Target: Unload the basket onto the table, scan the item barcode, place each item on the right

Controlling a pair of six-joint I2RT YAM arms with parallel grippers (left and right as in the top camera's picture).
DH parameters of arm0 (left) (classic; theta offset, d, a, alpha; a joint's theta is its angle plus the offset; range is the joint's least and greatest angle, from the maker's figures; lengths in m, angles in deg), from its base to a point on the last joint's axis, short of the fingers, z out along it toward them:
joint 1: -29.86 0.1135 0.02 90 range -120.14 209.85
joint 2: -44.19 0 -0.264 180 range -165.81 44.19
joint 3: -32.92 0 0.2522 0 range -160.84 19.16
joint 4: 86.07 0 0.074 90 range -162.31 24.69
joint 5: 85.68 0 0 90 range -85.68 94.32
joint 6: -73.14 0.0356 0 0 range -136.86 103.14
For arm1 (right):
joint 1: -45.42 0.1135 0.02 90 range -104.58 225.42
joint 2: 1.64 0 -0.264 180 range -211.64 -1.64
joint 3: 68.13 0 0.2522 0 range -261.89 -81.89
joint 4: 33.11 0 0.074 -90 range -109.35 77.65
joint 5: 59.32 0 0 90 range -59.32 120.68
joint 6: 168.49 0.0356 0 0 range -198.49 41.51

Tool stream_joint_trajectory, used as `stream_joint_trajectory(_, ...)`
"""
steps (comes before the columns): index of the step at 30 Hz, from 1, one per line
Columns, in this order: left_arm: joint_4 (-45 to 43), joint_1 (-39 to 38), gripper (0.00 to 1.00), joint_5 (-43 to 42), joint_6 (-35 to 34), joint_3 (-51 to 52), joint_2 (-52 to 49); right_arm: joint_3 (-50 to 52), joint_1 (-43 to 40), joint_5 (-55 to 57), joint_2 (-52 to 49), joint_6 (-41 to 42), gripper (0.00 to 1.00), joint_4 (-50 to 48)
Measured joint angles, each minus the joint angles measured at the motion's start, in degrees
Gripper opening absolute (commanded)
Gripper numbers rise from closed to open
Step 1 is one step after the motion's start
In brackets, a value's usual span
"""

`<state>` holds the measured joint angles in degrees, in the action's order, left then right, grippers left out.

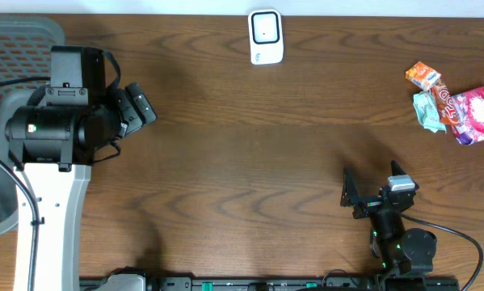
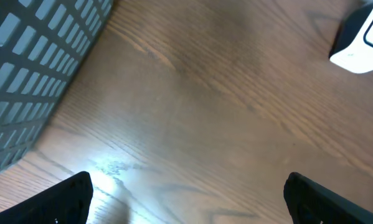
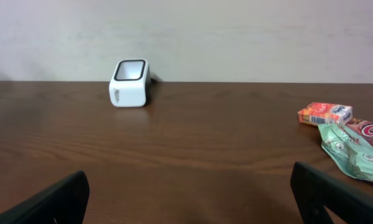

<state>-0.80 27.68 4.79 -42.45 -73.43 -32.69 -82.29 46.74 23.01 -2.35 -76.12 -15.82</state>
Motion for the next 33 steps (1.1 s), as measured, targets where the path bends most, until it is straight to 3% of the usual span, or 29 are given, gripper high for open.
stream_joint_trajectory(7,-0.17,-0.66,0.98,0.63,1.25,4.15,0.81,0.0,0.0,0.0,0.0,0.0,0.99,-0.02)
stream_joint_trajectory(12,-9.03,-1.73,0.98,1.14,2.32,18.97,6.78,0.0,0.0,0.02,0.02,0.0,0.99,-0.09)
stream_joint_trajectory(17,-20.2,-1.75,0.98,1.2,2.97,37.05,18.45,0.0,0.0,0.04,0.02,0.0,0.99,-0.04)
stream_joint_trajectory(21,-21.22,-1.75,0.98,1.22,3.15,50.05,30.91,0.0,0.0,0.04,0.04,0.0,0.99,0.0)
stream_joint_trajectory(33,-37.7,-1.75,0.98,4.0,6.97,69.22,66.05,0.0,0.0,0.04,0.04,0.0,0.99,-0.02)
